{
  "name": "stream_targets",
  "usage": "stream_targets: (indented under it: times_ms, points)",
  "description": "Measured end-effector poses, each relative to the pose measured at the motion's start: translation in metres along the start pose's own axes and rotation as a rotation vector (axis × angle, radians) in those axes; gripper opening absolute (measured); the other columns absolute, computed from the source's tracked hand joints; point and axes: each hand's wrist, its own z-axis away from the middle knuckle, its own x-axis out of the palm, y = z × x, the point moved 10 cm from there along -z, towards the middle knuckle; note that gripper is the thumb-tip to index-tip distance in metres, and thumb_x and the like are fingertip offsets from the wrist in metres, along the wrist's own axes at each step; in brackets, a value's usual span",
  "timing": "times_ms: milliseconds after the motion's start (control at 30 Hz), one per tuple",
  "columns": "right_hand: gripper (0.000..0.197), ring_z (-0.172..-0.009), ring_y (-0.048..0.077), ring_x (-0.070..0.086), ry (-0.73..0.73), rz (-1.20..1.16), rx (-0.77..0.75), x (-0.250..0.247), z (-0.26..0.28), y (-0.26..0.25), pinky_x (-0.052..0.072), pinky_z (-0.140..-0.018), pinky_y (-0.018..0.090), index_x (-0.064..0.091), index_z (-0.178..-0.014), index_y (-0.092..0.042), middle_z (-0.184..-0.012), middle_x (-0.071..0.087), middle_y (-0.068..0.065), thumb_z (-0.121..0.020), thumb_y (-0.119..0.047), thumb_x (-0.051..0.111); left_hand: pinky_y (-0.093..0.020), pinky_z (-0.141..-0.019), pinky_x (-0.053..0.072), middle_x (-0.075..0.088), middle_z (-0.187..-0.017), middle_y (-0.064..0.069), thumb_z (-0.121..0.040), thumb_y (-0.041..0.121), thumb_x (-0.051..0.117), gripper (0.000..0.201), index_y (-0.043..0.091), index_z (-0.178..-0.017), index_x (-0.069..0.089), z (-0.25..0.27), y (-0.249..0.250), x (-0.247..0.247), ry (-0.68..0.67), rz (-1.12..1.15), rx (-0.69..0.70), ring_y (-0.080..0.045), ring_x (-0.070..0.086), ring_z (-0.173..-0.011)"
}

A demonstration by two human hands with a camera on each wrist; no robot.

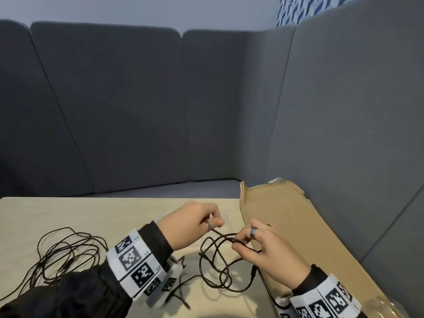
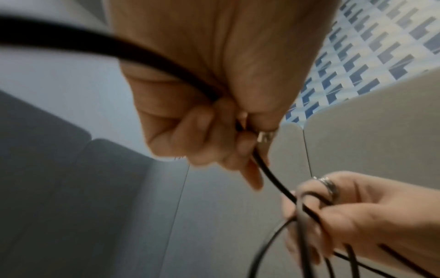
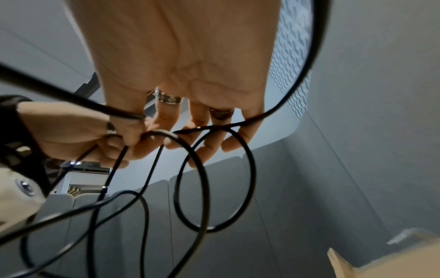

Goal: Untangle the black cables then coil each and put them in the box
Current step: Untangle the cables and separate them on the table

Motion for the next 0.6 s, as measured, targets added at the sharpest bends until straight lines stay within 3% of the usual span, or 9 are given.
stream_targets:
  times_ms: [67,133,200,267,333,400,467,533,600]
  points:
    - [0.004,-0.094,-0.003,0.049,-0.017,0.102,0.04,-0.001,0.002,0.01,0.036,-0.09,0.022,0.057,-0.086,-0.044,-0.09,0.05,-0.021,-0.087,-0.04,0.057,-0.018,-0.055,0.033,0.051,-0.062,0.009,-0.091,0.044,0.05,0.024,0.024,-0.087,0.063,0.004,-0.011,0.003,-0.058,-0.094,-0.039,-0.004,0.046,-0.058]
    - [0.012,-0.1,-0.004,0.046,-0.058,0.205,0.092,0.0,0.007,0.032,0.034,-0.093,0.023,0.058,-0.098,-0.04,-0.1,0.048,-0.022,-0.087,-0.039,0.053,-0.022,-0.058,0.04,0.06,-0.066,0.008,-0.088,0.048,0.053,0.026,0.028,-0.076,0.064,0.009,-0.02,-0.01,-0.013,-0.094,-0.062,-0.007,0.05,-0.06]
    - [0.014,-0.101,0.0,0.047,-0.139,0.234,0.179,0.007,0.013,0.063,0.037,-0.094,0.026,0.053,-0.096,-0.043,-0.103,0.047,-0.02,-0.086,-0.033,0.053,-0.02,-0.057,0.04,0.062,-0.064,0.015,-0.086,0.045,0.057,0.027,0.026,-0.069,0.063,0.016,-0.031,-0.045,0.162,0.011,-0.083,-0.006,0.052,-0.059]
    - [0.023,-0.086,-0.004,0.047,-0.219,0.213,0.277,0.015,0.022,0.091,0.041,-0.091,0.026,0.043,-0.085,-0.047,-0.098,0.044,-0.021,-0.085,-0.026,0.052,-0.017,-0.057,0.039,0.06,-0.059,0.014,-0.088,0.04,0.057,0.029,0.022,-0.067,0.063,0.027,-0.043,-0.091,0.414,0.153,-0.1,-0.004,0.051,-0.056]
    - [0.026,-0.079,-0.009,0.044,-0.271,0.211,0.346,0.021,0.032,0.109,0.04,-0.092,0.03,0.039,-0.085,-0.049,-0.095,0.042,-0.027,-0.084,-0.026,0.05,-0.012,-0.05,0.034,0.051,-0.047,0.015,-0.092,0.032,0.057,0.03,0.015,-0.068,0.062,0.039,-0.051,-0.122,0.593,0.287,-0.13,0.001,0.045,-0.046]
    - [0.026,-0.096,-0.006,0.047,-0.278,0.224,0.381,0.025,0.035,0.12,0.036,-0.096,0.034,0.042,-0.1,-0.051,-0.104,0.042,-0.031,-0.085,-0.031,0.049,-0.018,-0.049,0.03,0.043,-0.039,0.015,-0.093,0.026,0.053,0.029,0.008,-0.071,0.061,0.045,-0.059,-0.132,0.666,0.363,-0.17,0.003,0.04,-0.039]
    - [0.029,-0.116,0.006,0.046,-0.304,0.318,0.429,0.027,0.038,0.129,0.031,-0.096,0.037,0.044,-0.115,-0.045,-0.112,0.044,-0.023,-0.087,-0.037,0.047,-0.024,-0.048,0.026,0.038,-0.039,0.013,-0.094,0.029,0.051,0.03,0.012,-0.07,0.059,0.047,-0.066,-0.135,0.716,0.424,-0.178,-0.001,0.036,-0.037]
    - [0.024,-0.122,0.012,0.043,-0.356,0.394,0.476,0.032,0.039,0.136,0.03,-0.095,0.038,0.046,-0.111,-0.043,-0.115,0.045,-0.013,-0.088,-0.041,0.047,-0.021,-0.046,0.025,0.03,-0.043,0.012,-0.095,0.033,0.049,0.032,0.018,-0.068,0.056,0.051,-0.076,-0.139,0.795,0.549,-0.186,-0.006,0.026,-0.04]
    - [0.029,-0.124,0.012,0.041,-0.343,0.32,0.461,0.035,0.037,0.135,0.03,-0.097,0.038,0.04,-0.11,-0.05,-0.122,0.042,-0.015,-0.085,-0.045,0.053,-0.019,-0.041,0.028,0.029,-0.045,0.013,-0.095,0.032,0.048,0.031,0.018,-0.069,0.055,0.052,-0.081,-0.14,0.82,0.658,-0.2,-0.007,0.026,-0.041]
